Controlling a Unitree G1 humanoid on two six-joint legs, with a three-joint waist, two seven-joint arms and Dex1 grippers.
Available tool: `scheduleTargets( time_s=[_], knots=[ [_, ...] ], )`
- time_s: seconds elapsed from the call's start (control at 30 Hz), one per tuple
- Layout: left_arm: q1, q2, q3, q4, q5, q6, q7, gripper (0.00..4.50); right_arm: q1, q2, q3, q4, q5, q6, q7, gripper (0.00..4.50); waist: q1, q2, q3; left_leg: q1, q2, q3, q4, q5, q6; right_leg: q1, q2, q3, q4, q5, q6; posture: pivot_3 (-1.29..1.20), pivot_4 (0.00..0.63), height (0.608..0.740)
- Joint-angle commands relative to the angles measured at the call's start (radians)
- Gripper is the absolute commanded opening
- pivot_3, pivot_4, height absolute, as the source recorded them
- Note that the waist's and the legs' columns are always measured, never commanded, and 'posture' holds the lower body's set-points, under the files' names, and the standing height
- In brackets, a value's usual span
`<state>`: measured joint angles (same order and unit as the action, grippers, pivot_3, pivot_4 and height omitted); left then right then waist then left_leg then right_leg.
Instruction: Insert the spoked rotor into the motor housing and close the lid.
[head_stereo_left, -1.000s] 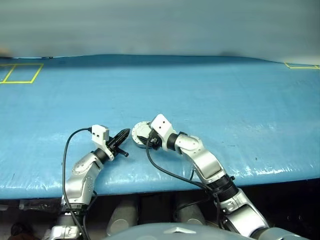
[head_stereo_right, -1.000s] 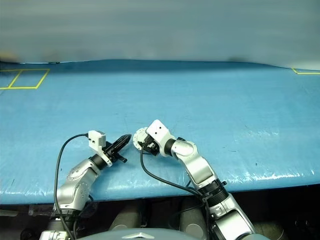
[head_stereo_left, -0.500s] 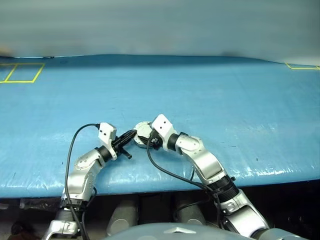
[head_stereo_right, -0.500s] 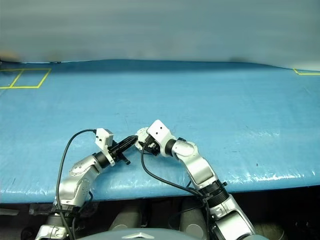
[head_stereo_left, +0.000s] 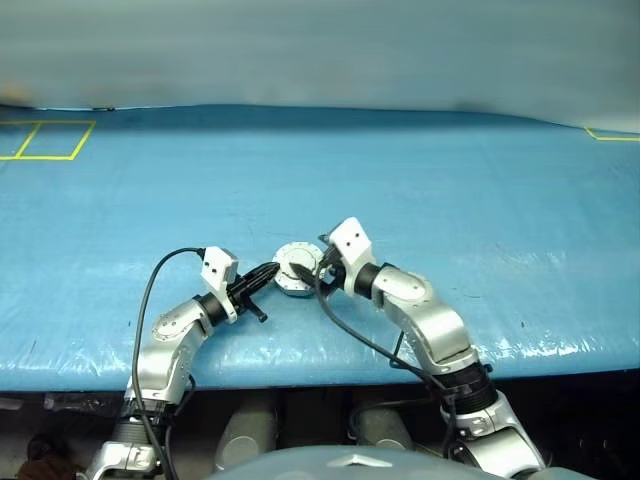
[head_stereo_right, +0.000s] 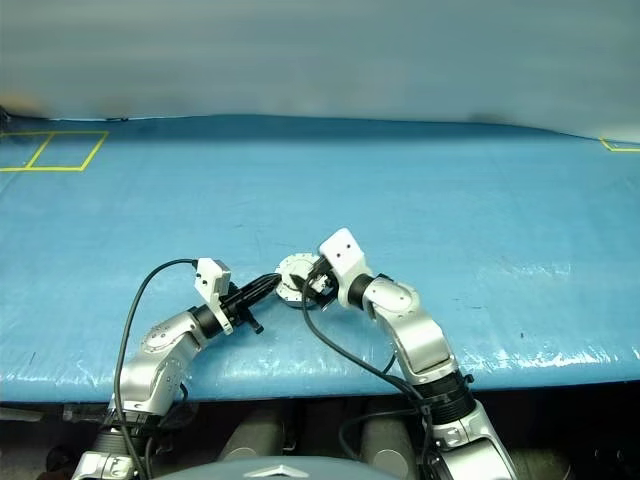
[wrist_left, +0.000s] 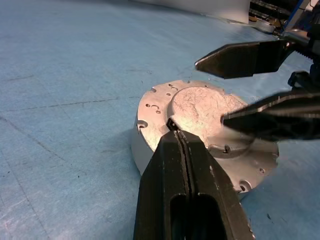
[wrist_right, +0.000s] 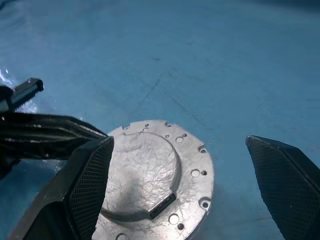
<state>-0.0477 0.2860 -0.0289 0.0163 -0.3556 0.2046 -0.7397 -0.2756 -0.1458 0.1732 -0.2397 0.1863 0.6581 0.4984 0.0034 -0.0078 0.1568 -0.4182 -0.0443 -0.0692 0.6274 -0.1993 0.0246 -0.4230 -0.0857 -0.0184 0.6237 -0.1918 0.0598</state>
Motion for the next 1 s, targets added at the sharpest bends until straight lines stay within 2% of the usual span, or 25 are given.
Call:
scheduleTargets(
  time_s=[0.03, 0.3, 0.6, 1.0],
  knots=[
    [0.016, -0.004, -0.025, 0.001, 0.013, 0.002, -0.002, 0.0, 0.02, -0.001, -0.103, -0.039, 0.101, 0.054, 0.002, 4.46, 0.001, 0.0, 0.0, 0.0, 0.0, 0.0, 0.0, 0.001, 0.001, 0.0, 0.0, 0.0, 0.0, 0.0, 0.0, 0.0, 0.15, 0.74],
    [0.017, -0.007, -0.025, 0.001, 0.017, -0.014, 0.003, 0.0, 0.058, 0.037, -0.244, 0.06, 0.277, 0.188, -0.005, 4.46, 0.0, 0.001, 0.001, -0.001, 0.001, 0.001, -0.001, 0.001, 0.001, -0.001, 0.0, 0.0, 0.0, -0.001, -0.001, 0.0, 0.15, 0.74],
    [0.018, -0.002, -0.021, -0.003, 0.019, -0.019, 0.007, 0.0, 0.057, 0.138, -0.381, 0.186, 0.46, 0.295, -0.051, 4.46, 0.0, 0.001, 0.001, -0.001, 0.001, 0.001, -0.001, 0.001, 0.002, -0.001, 0.001, 0.001, 0.0, 0.0, -0.001, 0.0, 0.15, 0.74],
    [0.019, 0.003, -0.022, -0.005, 0.021, -0.021, 0.011, 0.0, 0.09, 0.188, -0.369, 0.232, 0.551, 0.362, -0.08, 4.46, -0.007, 0.001, 0.0, 0.0, 0.002, 0.001, -0.001, 0.001, 0.002, -0.001, 0.002, 0.001, 0.001, -0.001, -0.001, 0.0, 0.15, 0.74]
  ],
)
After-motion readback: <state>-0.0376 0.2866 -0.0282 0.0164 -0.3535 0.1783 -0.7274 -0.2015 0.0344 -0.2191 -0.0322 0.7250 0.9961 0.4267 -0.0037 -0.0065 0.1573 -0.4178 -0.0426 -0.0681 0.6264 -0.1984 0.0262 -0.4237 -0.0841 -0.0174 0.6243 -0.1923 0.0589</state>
